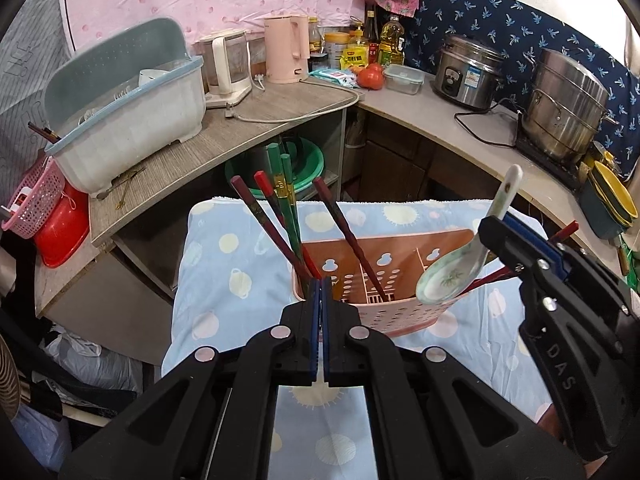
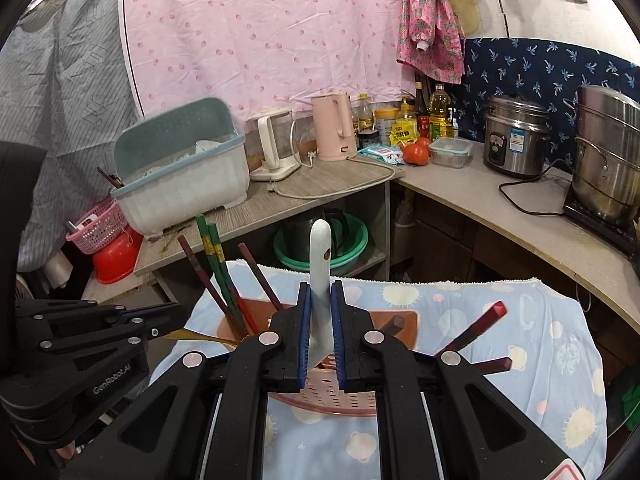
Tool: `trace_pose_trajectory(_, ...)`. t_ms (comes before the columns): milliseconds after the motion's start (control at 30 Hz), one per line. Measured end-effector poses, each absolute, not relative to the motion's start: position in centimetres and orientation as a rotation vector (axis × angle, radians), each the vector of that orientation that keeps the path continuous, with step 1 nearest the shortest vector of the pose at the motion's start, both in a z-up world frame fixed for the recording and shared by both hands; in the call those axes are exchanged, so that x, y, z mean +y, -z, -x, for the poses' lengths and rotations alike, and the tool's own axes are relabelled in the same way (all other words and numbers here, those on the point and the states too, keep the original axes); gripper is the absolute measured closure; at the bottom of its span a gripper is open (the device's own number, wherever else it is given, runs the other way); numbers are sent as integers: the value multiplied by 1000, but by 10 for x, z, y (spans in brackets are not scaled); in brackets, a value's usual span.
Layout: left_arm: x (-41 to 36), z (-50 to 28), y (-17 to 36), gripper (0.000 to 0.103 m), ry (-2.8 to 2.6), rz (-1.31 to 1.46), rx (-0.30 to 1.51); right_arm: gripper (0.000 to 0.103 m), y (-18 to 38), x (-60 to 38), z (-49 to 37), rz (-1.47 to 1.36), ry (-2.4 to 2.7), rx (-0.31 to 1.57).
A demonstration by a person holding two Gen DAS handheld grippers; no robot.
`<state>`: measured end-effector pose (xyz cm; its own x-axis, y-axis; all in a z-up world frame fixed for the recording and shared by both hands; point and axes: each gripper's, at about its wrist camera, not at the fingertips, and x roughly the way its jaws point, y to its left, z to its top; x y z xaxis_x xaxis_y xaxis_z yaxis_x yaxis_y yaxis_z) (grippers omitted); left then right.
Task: Organize utensils
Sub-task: 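Lower both spoons into the pink basket and open both tools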
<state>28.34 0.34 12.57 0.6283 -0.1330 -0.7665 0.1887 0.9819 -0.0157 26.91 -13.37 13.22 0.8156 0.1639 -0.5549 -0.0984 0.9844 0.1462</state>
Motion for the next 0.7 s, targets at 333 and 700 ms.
trace_pose_trajectory(333, 5, -296, -118, 102, 169, -54, 884, 93, -111, -123, -286, -74, -135, 643)
trace_pose_trajectory(700, 8, -300, -115, 93, 143, -52, 866, 91, -108, -123, -287, -69, -126, 629)
